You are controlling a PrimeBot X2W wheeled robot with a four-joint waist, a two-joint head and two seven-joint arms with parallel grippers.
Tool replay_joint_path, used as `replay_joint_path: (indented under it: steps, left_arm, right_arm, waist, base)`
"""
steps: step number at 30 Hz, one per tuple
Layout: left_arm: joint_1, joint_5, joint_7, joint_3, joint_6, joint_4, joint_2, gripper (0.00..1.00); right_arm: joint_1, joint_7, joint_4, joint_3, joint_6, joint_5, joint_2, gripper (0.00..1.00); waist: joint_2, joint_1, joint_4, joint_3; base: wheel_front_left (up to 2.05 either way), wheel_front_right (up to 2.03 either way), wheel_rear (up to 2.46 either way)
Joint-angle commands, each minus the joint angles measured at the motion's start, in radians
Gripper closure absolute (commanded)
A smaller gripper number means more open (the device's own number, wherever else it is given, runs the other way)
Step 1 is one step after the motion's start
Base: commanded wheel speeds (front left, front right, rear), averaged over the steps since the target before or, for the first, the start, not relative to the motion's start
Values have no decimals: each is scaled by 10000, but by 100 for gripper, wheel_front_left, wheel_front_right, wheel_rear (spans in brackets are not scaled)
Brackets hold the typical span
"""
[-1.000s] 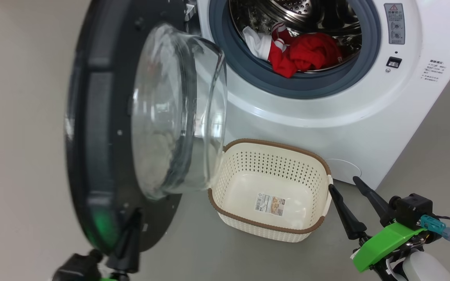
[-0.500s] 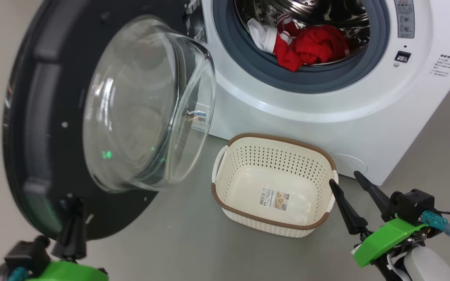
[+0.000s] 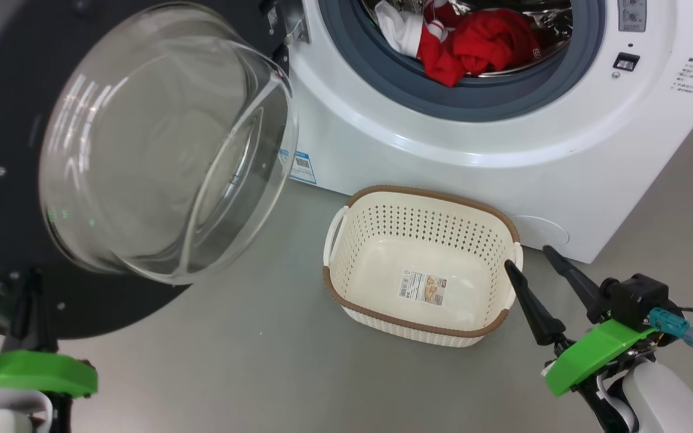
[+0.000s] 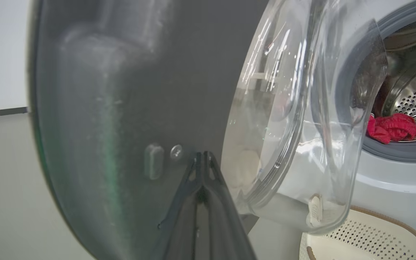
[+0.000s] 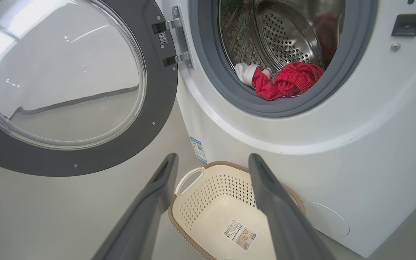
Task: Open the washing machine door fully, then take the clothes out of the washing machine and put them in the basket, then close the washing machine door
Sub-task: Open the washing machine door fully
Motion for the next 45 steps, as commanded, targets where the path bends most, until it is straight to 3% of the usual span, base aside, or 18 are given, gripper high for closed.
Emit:
replay_joint_path:
  steps: [1,33,45]
  left_arm:
    - [-726,77,-51,692,-6,127,620,100]
    - [-4115,1224,-51,3015,-155,3863,2016,100]
    - [-3734,1305,-51,3325,-356,3577,1676,100]
  right_arm:
    - [-296,-122,-239,174,16,-170,-108,0]
    - [-1346,-122,-197,545,16,-328,-403,0]
    - [-1222,-122,-96,482,16,-300,-312,0]
  waist:
    - [-1,0,-25,138]
    - [-1,0,-681,1455]
    - [-1,0,-620,1046]
  base:
    - [0,0,0]
    - [0,0,0]
    - [0,0,0]
